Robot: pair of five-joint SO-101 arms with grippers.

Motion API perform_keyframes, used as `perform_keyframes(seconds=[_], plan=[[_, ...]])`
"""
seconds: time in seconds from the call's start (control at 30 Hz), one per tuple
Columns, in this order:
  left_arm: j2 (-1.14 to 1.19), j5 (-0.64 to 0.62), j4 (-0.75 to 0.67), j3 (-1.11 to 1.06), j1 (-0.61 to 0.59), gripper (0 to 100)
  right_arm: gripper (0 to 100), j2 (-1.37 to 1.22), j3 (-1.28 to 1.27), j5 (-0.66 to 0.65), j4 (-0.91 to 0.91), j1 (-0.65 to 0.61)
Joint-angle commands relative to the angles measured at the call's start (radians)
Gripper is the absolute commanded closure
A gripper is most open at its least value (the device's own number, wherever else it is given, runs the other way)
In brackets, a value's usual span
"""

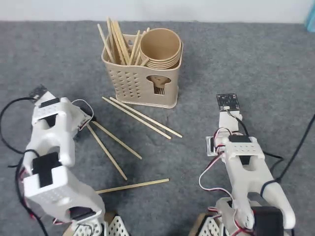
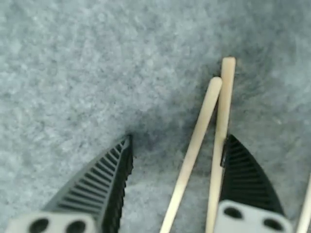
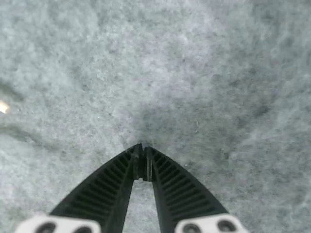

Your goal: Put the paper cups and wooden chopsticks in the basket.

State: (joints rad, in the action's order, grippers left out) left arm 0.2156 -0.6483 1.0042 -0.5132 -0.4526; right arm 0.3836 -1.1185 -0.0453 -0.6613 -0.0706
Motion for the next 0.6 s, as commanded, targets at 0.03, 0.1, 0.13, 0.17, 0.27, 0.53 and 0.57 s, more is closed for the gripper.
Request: perform_keyframes(seconds=[0.03,0.1,0.13,0.17,0.27,0.53,0.57], plan=[[0.014,-0.018,-0.025,0.031,0.0,77,99.0,0.047,0.003,-0.012,0.025,-0.005],[0.014,-0.018,-0.041,0.05,0.0,83,99.0,0.047,0.003,-0.012,0.025,-0.005],[0.014,-0.018,-0.048,0.062,0.0,87,99.0,0.045,0.003,-0.012,0.025,-0.005],[0.014,-0.018,-0.049,0.079,0.0,91,99.0,0.045,0.003,-0.012,0.025,-0.005],[0.014,-0.018,-0.048,0.124,0.0,99,99.0,0.044,0.003,-0.012,0.025,-0.005],[0.014,-0.018,-0.046,0.205,0.002,99,99.0,0.044,0.003,-0.012,0.025,-0.005],[0.014,-0.018,-0.046,0.205,0.002,99,99.0,0.044,0.003,-0.012,0.025,-0.005]])
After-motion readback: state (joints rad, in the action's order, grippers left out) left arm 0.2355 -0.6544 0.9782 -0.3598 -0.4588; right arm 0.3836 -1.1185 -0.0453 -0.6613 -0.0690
